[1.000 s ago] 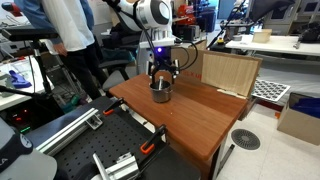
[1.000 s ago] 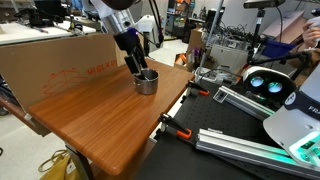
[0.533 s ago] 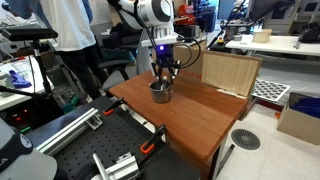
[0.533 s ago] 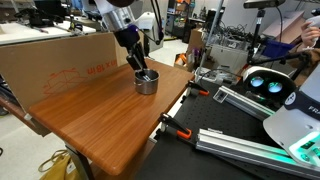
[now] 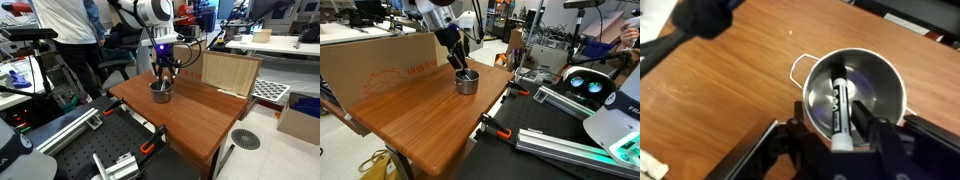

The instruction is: Put the marker on the desk

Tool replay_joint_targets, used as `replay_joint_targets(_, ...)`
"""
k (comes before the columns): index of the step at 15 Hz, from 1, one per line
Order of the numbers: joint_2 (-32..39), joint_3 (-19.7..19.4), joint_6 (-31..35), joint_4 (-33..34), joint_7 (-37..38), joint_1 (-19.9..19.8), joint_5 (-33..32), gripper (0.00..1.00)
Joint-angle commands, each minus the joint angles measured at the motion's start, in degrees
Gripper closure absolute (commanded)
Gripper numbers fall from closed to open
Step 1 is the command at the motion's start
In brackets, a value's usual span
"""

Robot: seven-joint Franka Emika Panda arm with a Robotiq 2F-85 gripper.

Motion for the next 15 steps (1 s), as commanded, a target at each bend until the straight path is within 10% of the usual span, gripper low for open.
replay_joint_targets(1, -0.48, 0.15, 1.04, -0.95, 1.06, -0.04, -1.3, 0.62)
replay_joint_targets(3, -0.63, 0.16, 1.33, -1.13, 0.86, -0.1, -1.39, 0.59)
replay_joint_targets(8, -0.9, 0.11, 1.3, -0.87, 0.79, -0.34, -1.69, 0.94)
replay_joint_targets(15, -1.64, 0.31, 1.46, -1.44, 0.84, -0.47, -1.44, 0.94)
